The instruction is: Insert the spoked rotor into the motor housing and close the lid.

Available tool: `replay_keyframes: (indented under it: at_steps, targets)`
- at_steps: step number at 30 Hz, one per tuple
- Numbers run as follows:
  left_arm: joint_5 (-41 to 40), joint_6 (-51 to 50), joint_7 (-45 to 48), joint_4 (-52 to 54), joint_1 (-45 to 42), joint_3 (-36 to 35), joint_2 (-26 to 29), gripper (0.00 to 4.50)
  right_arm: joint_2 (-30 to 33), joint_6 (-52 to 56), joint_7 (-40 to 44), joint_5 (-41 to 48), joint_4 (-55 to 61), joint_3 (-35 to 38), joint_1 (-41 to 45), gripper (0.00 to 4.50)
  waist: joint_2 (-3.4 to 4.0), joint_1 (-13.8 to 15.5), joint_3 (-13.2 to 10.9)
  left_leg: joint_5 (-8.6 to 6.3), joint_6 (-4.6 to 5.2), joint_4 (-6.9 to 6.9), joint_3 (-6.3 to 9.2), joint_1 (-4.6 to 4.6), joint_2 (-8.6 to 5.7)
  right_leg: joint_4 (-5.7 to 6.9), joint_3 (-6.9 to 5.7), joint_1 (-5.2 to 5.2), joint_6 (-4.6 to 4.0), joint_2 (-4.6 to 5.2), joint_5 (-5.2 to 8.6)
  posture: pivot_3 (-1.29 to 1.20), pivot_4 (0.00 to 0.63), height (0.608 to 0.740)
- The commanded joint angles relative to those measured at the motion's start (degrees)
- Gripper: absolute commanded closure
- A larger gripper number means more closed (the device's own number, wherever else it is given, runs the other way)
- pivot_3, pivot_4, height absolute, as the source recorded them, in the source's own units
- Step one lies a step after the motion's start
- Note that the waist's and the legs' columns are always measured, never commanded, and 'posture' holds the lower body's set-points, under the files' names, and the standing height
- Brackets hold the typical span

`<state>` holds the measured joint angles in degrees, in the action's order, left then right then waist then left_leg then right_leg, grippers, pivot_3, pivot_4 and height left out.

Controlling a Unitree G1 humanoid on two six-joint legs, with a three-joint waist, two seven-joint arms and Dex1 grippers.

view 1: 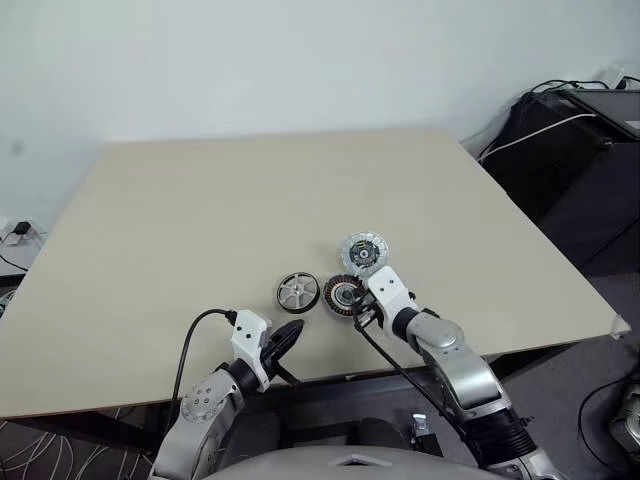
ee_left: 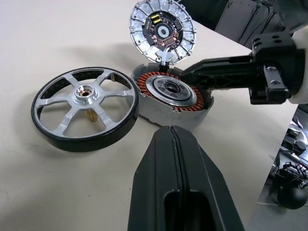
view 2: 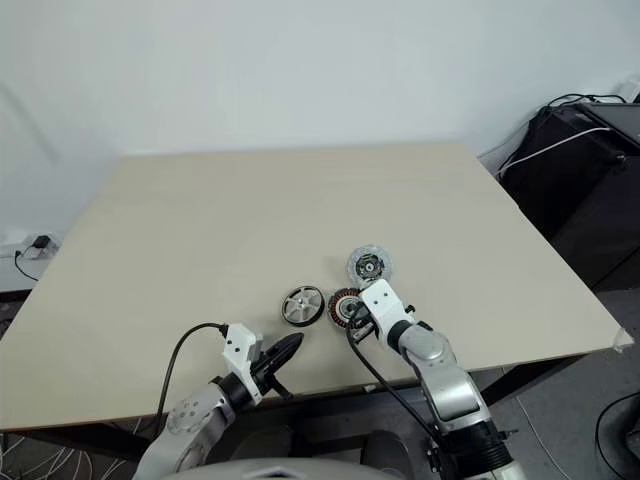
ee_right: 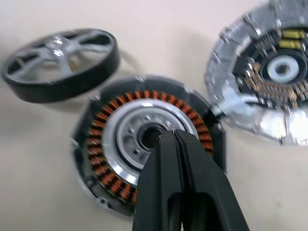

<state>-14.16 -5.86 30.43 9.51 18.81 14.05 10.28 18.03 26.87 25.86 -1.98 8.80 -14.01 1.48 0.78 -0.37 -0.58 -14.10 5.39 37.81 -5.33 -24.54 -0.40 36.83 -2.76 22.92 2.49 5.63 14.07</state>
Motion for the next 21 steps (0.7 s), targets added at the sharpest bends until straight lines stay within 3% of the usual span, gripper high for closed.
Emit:
replay_keyframes:
  at_steps: [1, 4, 9, 21]
  targets:
    - [-0.64, 1.02, 0.54, 0.75, -0.56, -0.14, -0.23, 4.50, 1.65, 0.77, 2.29, -0.15, 6.05, -1.05, 2.79, 4.47, -0.02, -0.02, -0.03, 0.00, 0.00, 0.00, 0.00, 0.00, 0.00, 0.00, 0.00, 0.01, 0.00, 0.00, 0.00, 0.00, 0.000, 0.740]
    - [-0.61, 1.19, 0.69, 0.47, -0.66, -0.10, -0.25, 4.50, 3.76, 2.14, 3.85, -1.78, 7.73, -3.22, 4.88, 3.90, -0.05, -0.04, -0.06, 0.00, 0.00, 0.00, 0.00, 0.00, 0.00, 0.01, -0.01, 0.01, 0.00, 0.00, 0.00, 0.00, 0.000, 0.740]
    - [-0.50, 1.45, 0.88, 0.08, -0.69, -0.01, -0.40, 4.50, 6.71, 6.74, 5.16, -6.10, 8.75, -7.66, 8.75, 2.29, -0.12, 0.00, -0.10, 0.00, 0.00, 0.00, 0.00, -0.01, 0.01, 0.01, -0.02, 0.03, 0.00, 0.00, 0.00, 0.00, 0.000, 0.740]
    - [-0.31, 1.59, 0.85, -0.06, -0.66, -0.13, -1.09, 4.50, 11.42, 14.02, 12.84, -7.86, 0.11, -11.78, 20.02, 2.29, -0.17, 0.13, -0.14, 0.00, 0.00, 0.04, 0.00, -0.13, 0.00, -0.01, -0.03, 0.12, -0.02, 0.03, 0.00, 0.00, 0.000, 0.740]
